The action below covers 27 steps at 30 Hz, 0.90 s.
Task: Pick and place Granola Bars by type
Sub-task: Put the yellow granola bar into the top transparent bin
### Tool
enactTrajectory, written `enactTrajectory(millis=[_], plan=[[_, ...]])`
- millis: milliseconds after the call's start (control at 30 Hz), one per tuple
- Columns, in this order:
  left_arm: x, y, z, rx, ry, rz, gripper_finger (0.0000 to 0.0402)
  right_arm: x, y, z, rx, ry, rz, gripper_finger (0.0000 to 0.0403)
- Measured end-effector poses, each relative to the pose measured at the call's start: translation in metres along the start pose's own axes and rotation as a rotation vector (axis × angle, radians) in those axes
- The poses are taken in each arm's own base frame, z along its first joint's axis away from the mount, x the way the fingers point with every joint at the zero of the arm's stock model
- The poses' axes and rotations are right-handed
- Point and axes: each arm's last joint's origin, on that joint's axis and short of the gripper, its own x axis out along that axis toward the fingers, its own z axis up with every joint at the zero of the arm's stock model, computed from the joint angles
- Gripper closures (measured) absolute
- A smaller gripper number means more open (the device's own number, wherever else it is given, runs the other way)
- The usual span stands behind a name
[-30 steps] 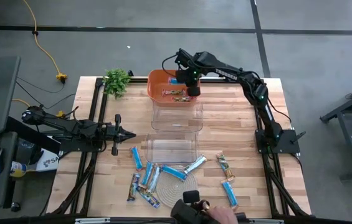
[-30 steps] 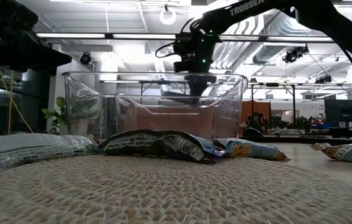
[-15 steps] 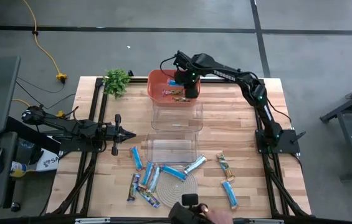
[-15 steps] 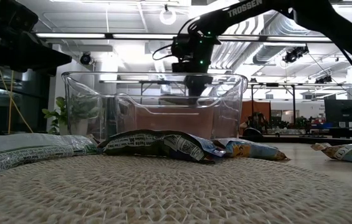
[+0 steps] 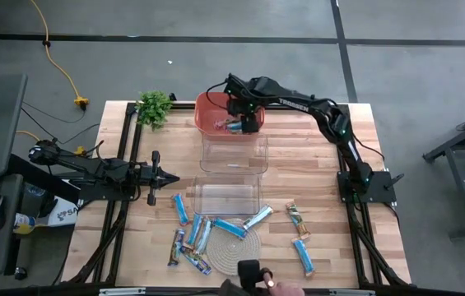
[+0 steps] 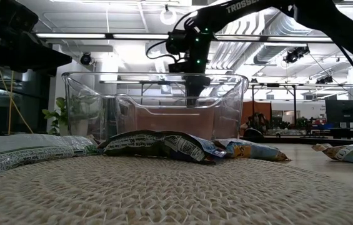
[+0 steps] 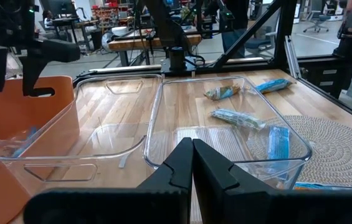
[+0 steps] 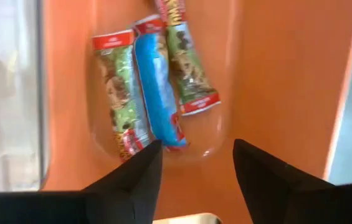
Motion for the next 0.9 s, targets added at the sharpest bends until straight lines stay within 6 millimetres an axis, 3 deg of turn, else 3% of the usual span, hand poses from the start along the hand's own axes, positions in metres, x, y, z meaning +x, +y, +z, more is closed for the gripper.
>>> enactTrajectory(millis=[200,533,900], plan=[[0.000,0.000,0.000,0.000,0.000,0.000,0.0394,-0.016,0.006,0.011,0.020,-0.030,-0.100,0.0220],[0.000,0.000,0.000,0.000,0.001,0.001,0.0394,-0.095,-0.010,0.028,0.286,-0.332,-0.093,0.0219],[0.000,0.000,0.000,0.000,0.001,-0.002,0.0394,-0.192,0.005,-0.010,0.523,-0.545,0.103,0.0219]])
